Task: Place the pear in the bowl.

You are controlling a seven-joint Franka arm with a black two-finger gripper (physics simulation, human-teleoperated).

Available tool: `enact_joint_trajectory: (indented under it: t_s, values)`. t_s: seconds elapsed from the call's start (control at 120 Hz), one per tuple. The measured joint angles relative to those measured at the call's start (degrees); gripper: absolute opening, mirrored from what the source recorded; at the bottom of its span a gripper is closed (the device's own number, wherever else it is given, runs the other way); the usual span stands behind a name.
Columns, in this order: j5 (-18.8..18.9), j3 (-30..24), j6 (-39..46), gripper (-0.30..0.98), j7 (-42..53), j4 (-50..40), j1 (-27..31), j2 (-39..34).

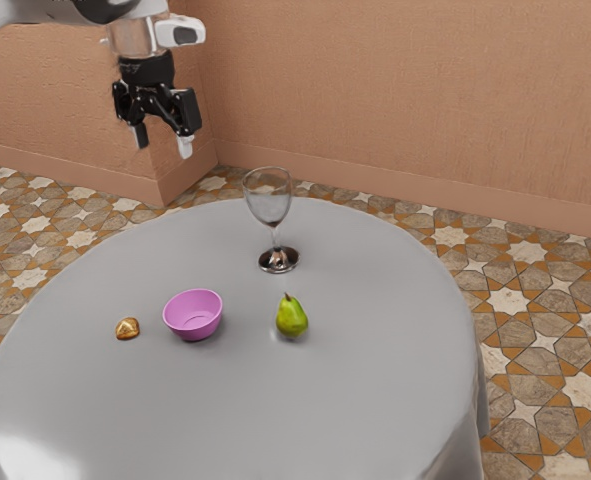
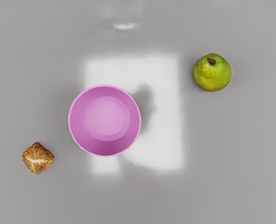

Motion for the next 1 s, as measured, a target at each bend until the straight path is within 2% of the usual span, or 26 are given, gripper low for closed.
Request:
enact_joint_trajectory:
  t_s: [0.2,0.333,0.475,0.567,0.633,0.767,0.892,1.0]
  values:
    - [-0.42,-0.51,6.27,0.69,0.85,0.41,-0.65,0.54]
    - [-0.43,-1.43,9.88,0.69,1.2,0.51,-1.35,3.71]
    - [-0.42,-5.4,13.17,0.69,1.55,0.14,-1.67,7.78]
    - [-0.27,-6.51,14.39,0.68,1.66,-1.32,-4.46,8.7]
    - [-0.23,-6.7,15.25,0.68,1.41,-5.29,-5.21,8.36]
    - [-0.14,-7.04,22.17,0.69,1.09,-21.23,-7.24,2.82]
    - [0.29,-7.73,32.21,0.69,0.94,-34.13,-8.57,-1.3]
    - [1.05,-7.88,41.65,0.69,0.85,-40.81,-8.72,-2.01]
